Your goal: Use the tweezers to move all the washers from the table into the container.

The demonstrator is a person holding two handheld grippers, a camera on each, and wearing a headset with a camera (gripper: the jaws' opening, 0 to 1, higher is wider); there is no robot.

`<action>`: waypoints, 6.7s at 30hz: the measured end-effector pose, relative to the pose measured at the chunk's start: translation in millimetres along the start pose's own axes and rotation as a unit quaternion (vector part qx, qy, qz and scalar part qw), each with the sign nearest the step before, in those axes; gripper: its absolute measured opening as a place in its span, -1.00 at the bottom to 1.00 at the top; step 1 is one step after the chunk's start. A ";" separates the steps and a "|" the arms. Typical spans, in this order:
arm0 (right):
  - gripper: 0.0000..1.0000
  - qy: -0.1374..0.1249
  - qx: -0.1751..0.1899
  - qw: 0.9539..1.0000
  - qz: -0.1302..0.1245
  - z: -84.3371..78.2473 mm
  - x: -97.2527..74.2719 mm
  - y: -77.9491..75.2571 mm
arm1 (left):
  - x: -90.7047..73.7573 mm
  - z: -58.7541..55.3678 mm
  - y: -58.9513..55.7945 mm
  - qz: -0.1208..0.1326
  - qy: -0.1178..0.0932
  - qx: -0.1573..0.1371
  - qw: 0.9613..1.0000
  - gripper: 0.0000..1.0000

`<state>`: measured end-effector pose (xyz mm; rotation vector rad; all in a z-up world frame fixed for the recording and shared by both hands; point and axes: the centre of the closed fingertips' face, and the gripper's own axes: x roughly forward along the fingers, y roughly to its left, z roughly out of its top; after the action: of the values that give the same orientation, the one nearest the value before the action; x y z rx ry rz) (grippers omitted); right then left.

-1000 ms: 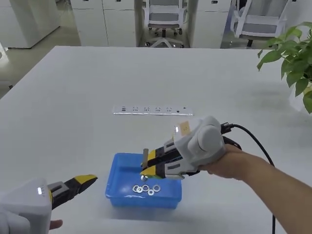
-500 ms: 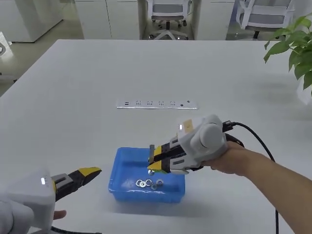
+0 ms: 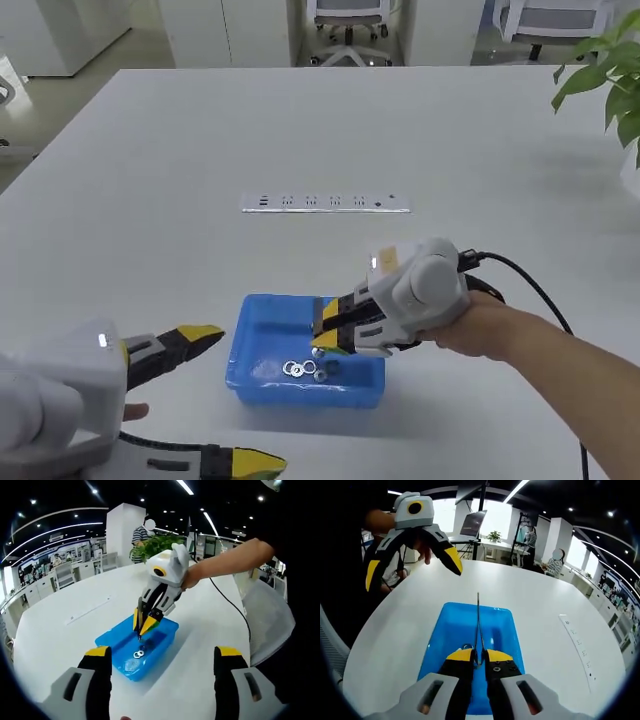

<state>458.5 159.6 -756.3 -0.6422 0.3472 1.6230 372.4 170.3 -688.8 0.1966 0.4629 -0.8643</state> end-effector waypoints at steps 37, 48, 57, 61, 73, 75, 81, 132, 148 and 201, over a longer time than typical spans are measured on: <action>-0.80 0.005 -0.003 1.000 0.008 -10.8 4.5 3.3 | 59.6 28.6 40.6 -0.050 0.023 0.104 0.993 -0.52; -0.80 0.007 -0.008 1.000 0.010 -10.6 4.8 4.0 | 71.8 31.3 38.4 -0.070 0.031 0.132 0.988 -0.71; -0.79 0.009 -0.012 1.000 0.009 -10.6 4.8 3.9 | 77.1 35.0 33.8 -0.083 0.036 0.150 0.985 -0.87; -0.79 0.010 -0.012 1.000 0.009 -10.9 4.6 4.0 | 77.4 36.0 32.5 -0.086 0.035 0.155 0.984 -0.88; -0.75 0.013 -0.015 1.000 0.004 -8.3 5.8 3.3 | 74.5 36.4 33.9 -0.084 0.035 0.160 0.983 -0.90; -0.74 0.013 -0.016 1.000 0.004 -7.2 5.6 3.2 | 73.5 37.3 33.8 -0.083 0.034 0.158 0.983 -0.90; -0.68 0.014 -0.015 1.000 0.001 -4.5 2.8 2.9 | 71.1 38.6 33.4 -0.082 0.033 0.156 0.984 -0.90; -0.81 -0.006 -0.029 1.000 -0.003 47.4 -27.7 56.2 | 7.2 62.4 -15.7 -0.107 -0.004 0.161 0.981 -0.91; -0.84 0.022 -0.025 0.999 0.020 31.4 -25.3 86.1 | -2.8 22.2 -27.8 -0.118 0.037 0.148 0.981 -0.91; -0.78 0.104 -0.036 0.994 0.026 -29.0 8.7 136.4 | 26.3 -112.2 -40.8 -0.131 0.200 0.142 0.960 -0.90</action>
<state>330.8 128.1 -803.4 -0.8664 0.4618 1.6279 320.8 165.4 -799.5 0.5926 0.7541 -1.1565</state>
